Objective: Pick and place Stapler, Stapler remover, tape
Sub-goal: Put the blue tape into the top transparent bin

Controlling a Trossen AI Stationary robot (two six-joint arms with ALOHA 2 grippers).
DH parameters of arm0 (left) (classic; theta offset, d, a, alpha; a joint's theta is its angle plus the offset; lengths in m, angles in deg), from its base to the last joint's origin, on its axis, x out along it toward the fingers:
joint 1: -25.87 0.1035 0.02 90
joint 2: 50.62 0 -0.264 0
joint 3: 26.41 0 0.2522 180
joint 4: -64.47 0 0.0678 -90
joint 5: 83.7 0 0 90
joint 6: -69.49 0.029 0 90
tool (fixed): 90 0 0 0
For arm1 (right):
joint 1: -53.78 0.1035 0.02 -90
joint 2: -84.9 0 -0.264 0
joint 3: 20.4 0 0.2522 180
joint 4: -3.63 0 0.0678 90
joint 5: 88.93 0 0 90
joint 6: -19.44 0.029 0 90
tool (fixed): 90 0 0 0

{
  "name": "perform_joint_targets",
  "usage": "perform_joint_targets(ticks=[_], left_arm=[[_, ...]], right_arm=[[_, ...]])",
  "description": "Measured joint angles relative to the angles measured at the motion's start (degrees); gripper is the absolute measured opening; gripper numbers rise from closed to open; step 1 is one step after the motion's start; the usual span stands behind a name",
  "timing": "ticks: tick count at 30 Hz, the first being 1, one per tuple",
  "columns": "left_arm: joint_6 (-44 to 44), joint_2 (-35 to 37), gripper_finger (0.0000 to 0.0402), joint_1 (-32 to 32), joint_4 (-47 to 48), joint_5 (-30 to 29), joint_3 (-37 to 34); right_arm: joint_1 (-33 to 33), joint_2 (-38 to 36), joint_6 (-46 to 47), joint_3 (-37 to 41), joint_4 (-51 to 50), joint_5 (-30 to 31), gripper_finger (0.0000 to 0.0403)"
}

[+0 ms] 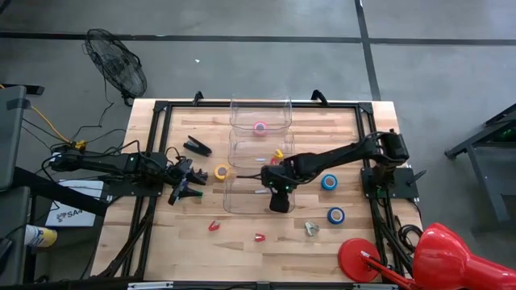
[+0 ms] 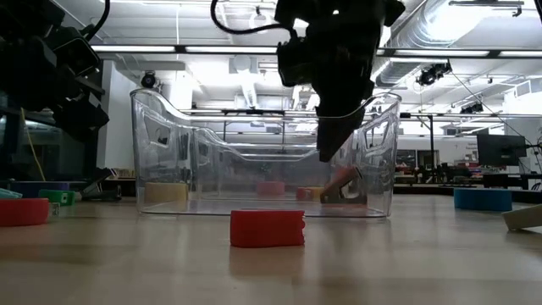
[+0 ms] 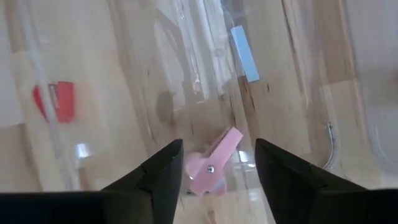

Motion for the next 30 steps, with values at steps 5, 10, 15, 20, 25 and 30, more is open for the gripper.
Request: perform_joint_targets(ticks=[5,10,15,20,25,30], left_arm=[[-0.02,-0.02,0.0231,0.01,0.0,0.0,0.0],[-0.01,0.0,0.0231,0.02,0.0,0.0,0.02],[0.0,0.0,0.0231,0.02,0.0,0.0,0.02],[0.0,-0.01,0.0231,0.02,0.0,0.0,0.01],[-0.01,-0.02,0.0231,0.01,0.0,0.0,0.02],[-0.01,0.0,0.0231,0.02,-0.01,0.0,0.01]], right_arm=[[0.04,-4.76,0.37,0.01,-2.37,3.29,0.0196],[-0.14,-10.52,4.51,0.01,-11.02,10.79,0.0197],[-0.34,-14.58,11.61,-0.01,-23.99,18.66,0.0197],[-0.91,-15.52,16.57,0.0,-33.41,20.61,0.0197],[-0.98,-16.51,16.31,3.91,-30.9,15.34,0.0197],[-0.98,-20.01,19.69,13.44,-21.71,9.74,0.0197]])
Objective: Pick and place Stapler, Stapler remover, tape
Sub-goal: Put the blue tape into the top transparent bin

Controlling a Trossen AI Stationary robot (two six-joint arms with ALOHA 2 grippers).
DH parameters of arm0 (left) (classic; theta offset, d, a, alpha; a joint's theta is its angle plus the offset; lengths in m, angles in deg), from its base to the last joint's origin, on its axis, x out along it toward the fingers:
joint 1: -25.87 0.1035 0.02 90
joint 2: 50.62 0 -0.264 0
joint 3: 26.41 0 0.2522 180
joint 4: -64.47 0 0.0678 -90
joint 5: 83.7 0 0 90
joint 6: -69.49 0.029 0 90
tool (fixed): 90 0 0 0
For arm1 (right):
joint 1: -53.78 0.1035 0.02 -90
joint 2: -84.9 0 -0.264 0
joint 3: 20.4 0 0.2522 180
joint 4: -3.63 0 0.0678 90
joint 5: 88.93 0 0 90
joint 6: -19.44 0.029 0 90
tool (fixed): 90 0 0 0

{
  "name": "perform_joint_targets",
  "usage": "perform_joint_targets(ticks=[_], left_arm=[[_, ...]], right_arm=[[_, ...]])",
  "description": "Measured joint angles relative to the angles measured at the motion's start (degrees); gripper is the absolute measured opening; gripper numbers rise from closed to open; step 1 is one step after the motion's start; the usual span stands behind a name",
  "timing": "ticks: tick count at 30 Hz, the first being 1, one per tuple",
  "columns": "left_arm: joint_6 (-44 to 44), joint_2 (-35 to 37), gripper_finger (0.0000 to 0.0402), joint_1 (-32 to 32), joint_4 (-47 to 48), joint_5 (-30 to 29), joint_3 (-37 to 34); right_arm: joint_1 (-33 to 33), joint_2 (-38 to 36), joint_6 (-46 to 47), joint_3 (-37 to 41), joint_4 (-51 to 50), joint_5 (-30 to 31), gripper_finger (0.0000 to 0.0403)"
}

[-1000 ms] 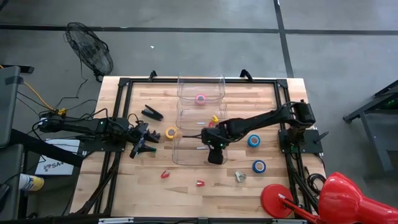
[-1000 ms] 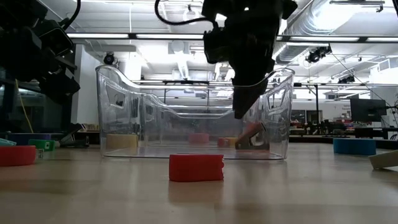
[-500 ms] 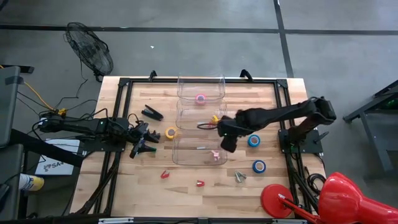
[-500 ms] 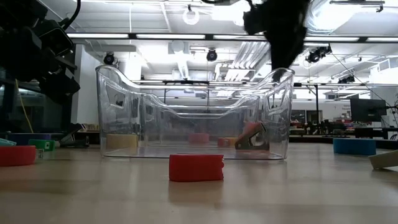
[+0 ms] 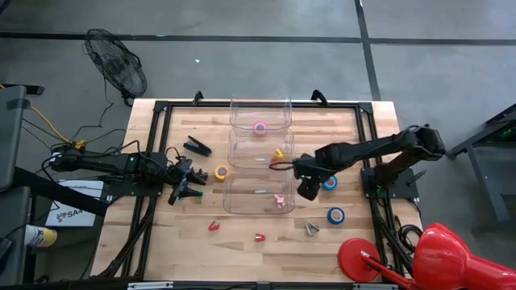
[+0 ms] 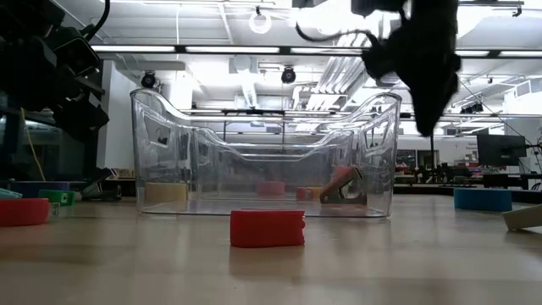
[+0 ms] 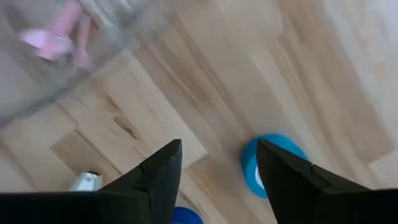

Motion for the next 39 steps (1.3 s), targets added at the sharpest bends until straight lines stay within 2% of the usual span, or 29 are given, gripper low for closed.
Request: perform_joint_targets(ticks=[13,20,27,32,39], left_arm=[[0.01,0.0,0.0231,-0.02,0.01,0.0,0.01],[0.0,0.0,0.0231,-0.01,-0.01,0.0,0.01],[0.01,0.0,0.0231,0.0,0.01,0.0,0.01],[-0.01,-0.02,0.0231,-0.02,0.01,0.0,0.01],[0.01,-0.01,0.0231,-0.01,0.01,0.0,0.01]], right_arm=[[0.02,-4.83,8.87,15.6,4.82,-2.04,0.0197],[0.02,-4.82,11.11,20.89,13.45,-3.04,0.0197],[0.04,-4.8,10.96,23.15,15.76,-3.05,0.0191],[0.02,-4.8,9.29,23.15,15.77,-2.8,0.0158],[-0.02,-4.78,8.26,23.15,15.75,-1.98,0.0078]])
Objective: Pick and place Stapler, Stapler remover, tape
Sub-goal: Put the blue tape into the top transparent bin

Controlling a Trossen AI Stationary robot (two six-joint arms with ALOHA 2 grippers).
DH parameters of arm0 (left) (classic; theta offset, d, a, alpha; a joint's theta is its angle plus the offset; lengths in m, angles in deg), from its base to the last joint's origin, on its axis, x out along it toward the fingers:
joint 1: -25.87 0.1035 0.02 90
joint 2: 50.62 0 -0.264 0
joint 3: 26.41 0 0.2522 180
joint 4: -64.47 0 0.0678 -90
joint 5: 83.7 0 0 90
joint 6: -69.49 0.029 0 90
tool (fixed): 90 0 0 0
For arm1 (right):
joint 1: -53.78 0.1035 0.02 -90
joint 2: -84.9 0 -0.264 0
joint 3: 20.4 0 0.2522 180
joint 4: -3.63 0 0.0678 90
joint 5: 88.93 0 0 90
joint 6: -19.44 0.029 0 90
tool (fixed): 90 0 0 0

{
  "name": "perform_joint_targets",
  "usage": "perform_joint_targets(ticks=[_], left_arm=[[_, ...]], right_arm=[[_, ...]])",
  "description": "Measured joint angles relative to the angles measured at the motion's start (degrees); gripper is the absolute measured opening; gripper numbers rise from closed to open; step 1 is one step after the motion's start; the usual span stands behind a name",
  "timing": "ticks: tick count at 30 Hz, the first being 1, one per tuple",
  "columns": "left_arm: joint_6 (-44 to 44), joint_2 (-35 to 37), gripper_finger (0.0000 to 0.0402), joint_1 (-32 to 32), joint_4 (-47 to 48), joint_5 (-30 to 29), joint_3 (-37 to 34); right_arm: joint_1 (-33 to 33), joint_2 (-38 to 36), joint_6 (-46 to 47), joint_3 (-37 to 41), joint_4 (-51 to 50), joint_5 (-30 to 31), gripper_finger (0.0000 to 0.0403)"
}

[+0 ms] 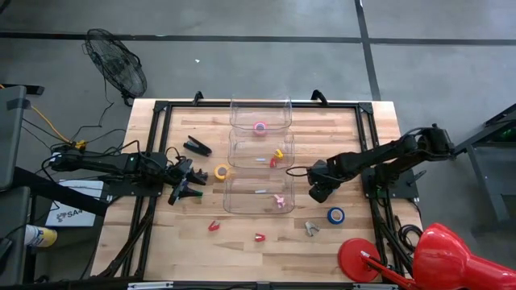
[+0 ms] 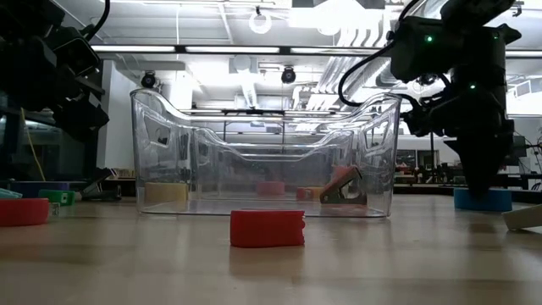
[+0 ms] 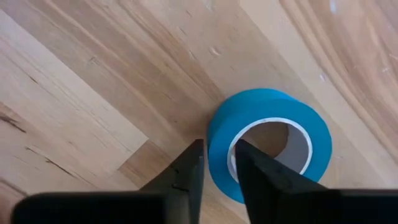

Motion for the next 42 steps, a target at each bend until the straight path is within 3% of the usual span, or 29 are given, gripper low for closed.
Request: perform_joint_targets(ticks=[6,14,28,33,42], left_arm=[[-0.02,0.0,0.0231,-0.01,0.0,0.0,-0.01],[0.0,0.0,0.0231,0.0,0.0,0.0,-0.02],[-0.02,0.0,0.0231,0.01,0.0,0.0,-0.01],[0.0,0.0,0.0231,-0.02,-0.02,0.0,0.0],[-0.01,0.01,0.0231,-0.02,-0.01,0.0,-0.01]], right_arm=[[-0.35,0.0,-1.12,-0.09,0.12,0.06,0.0026],[-2.36,0.07,-4.18,-4.68,-1.99,0.53,0.0024],[-11.55,0.7,-19.8,-26.54,-14.9,5.27,0.0024],[-16.43,6.0,-26.95,-35.44,-16.83,5.05,0.0024],[-23.6,22.01,-37.64,-55.72,-19.59,4.58,0.0024]])
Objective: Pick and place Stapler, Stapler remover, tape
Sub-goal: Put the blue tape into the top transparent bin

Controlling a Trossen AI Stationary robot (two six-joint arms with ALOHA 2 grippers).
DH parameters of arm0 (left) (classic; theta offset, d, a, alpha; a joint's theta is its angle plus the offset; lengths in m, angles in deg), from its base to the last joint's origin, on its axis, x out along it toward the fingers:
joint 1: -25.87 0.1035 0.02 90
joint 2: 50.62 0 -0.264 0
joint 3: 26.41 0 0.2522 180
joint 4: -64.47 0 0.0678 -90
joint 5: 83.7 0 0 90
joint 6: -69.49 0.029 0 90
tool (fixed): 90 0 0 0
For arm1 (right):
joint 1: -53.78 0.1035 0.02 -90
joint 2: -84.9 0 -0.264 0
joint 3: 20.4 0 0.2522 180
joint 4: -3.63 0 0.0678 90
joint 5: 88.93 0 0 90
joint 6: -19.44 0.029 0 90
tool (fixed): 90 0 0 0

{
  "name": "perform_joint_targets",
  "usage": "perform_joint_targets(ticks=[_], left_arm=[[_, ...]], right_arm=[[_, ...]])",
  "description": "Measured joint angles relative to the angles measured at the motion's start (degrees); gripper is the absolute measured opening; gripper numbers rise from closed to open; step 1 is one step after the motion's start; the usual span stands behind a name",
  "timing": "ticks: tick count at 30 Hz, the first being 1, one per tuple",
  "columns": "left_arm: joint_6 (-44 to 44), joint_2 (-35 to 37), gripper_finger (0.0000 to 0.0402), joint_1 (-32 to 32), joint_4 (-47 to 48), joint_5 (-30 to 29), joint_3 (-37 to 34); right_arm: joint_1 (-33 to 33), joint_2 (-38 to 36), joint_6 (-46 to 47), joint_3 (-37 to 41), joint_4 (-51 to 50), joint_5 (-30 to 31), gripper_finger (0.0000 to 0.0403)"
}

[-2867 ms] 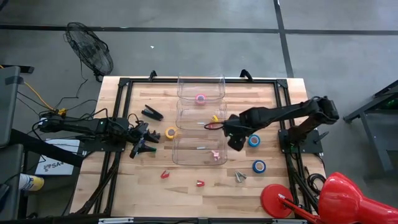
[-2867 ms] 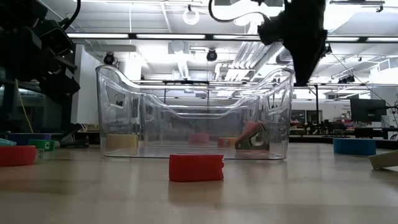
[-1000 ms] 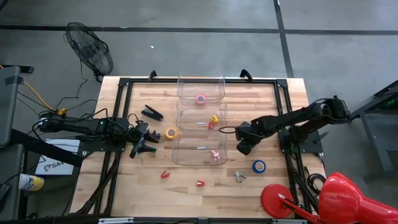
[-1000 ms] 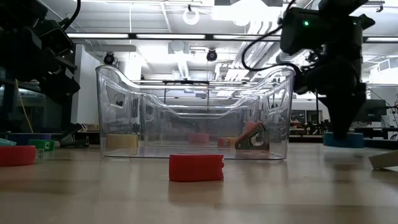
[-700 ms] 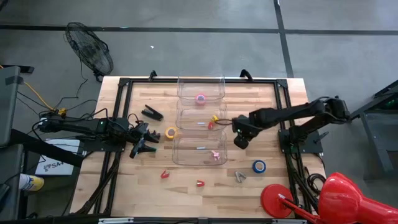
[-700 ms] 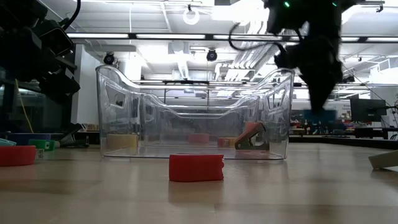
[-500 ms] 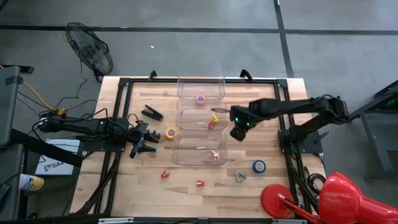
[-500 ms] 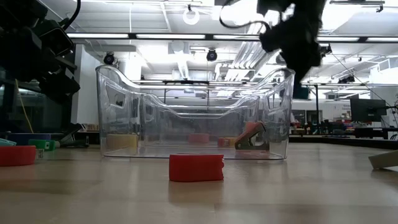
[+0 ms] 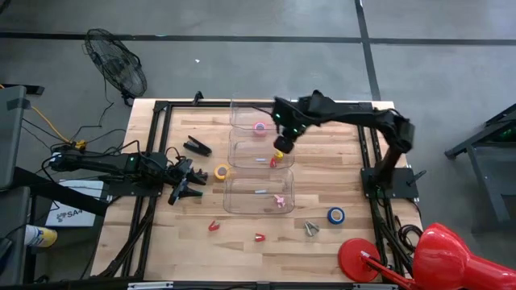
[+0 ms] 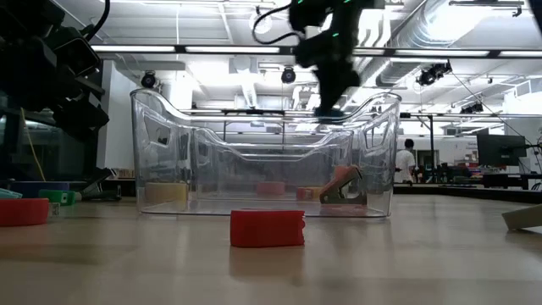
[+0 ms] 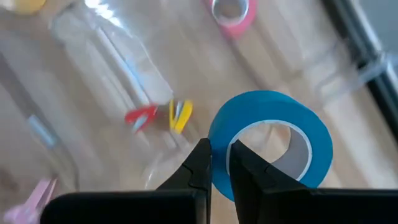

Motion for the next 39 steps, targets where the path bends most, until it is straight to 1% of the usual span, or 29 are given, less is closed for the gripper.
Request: perform_joint_targets(ticks=[5,10,15,19,21,29,36,39], left_arm=[[0.01,-0.02,0.0231,0.01,0.0,0.0,0.01],[0.01,-0.01,0.0231,0.01,0.01,0.0,0.01],[0.01,-0.02,0.0231,0.01,0.0,0.0,0.01],[0.0,0.0,0.0231,0.02,0.01,0.0,0.01],[0.01,-0.02,0.0231,0.02,0.01,0.0,-0.01],[0.01,-0.01,0.0231,0.02,0.01,0.0,0.01],[0.01,0.0,0.0231,0.02,0.01,0.0,0.01],[0.0,0.0,0.0231,0.01,0.0,0.0,0.01]], right_arm=[[-2.85,9.89,-4.81,-12.07,-1.61,-0.01,0.0027],[-4.84,19.36,-6.36,-23.98,-2.39,-0.71,0.0024],[-6.15,28.42,-4.44,-33.73,-3.16,-2.77,0.0028],[-6.71,33.72,-0.73,-39.22,-3.73,-4.29,0.0026],[-7.0,34.99,0.43,-39.88,-3.84,-5.21,0.0026],[-7.35,35.12,2.98,-36.42,-2.24,-7.61,0.0028],[-7.26,35.12,4.44,-36.23,-2.24,-7.83,0.0031],[-7.17,35.23,5.05,-36.23,-2.23,-9.05,0.0029]])
